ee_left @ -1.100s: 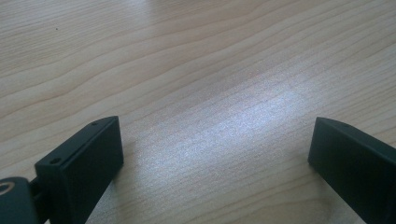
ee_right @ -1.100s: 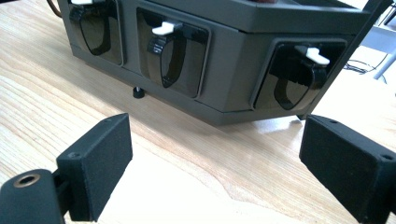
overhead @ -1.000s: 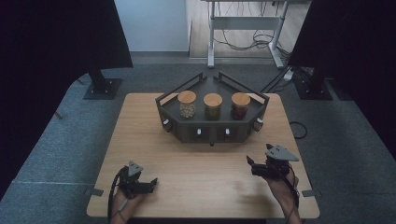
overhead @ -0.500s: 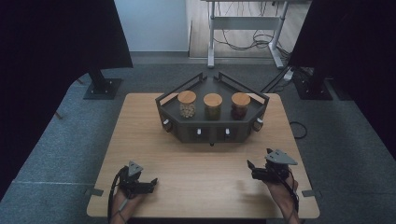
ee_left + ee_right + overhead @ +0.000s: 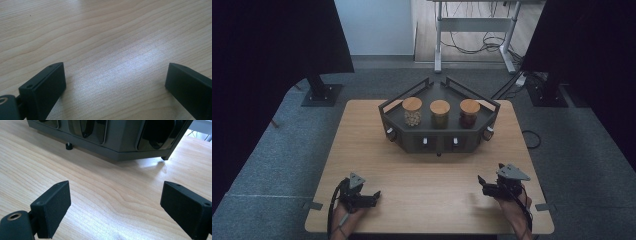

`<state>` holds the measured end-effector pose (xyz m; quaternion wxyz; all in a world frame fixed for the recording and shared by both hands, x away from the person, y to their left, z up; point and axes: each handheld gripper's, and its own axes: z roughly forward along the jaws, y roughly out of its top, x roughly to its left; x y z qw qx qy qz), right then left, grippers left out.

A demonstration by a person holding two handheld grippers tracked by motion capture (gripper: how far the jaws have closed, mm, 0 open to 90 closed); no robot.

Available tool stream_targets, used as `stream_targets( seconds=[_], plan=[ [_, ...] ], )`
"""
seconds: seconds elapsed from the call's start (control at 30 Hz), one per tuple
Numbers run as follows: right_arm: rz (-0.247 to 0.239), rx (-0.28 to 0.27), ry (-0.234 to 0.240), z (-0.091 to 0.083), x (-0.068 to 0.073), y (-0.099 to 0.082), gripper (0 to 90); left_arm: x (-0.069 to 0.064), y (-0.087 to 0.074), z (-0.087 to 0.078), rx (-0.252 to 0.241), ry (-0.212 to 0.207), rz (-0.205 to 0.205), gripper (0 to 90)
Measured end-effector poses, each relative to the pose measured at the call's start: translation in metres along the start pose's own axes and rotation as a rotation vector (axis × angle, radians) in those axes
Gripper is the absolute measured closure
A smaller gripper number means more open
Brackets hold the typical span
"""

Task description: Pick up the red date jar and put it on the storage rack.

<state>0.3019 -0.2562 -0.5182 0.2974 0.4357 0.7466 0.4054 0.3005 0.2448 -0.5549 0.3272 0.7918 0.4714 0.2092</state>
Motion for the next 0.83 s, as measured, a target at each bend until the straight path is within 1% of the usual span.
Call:
stream_targets(
  seconds=[0.83],
  plan=[
    [0.014, 0.054, -0.011, 0.006, 0.0, -0.027, 9.1, 0.0, 0.0, 0.0, 0.0, 0.0, 0.0, 2.9]
  ],
)
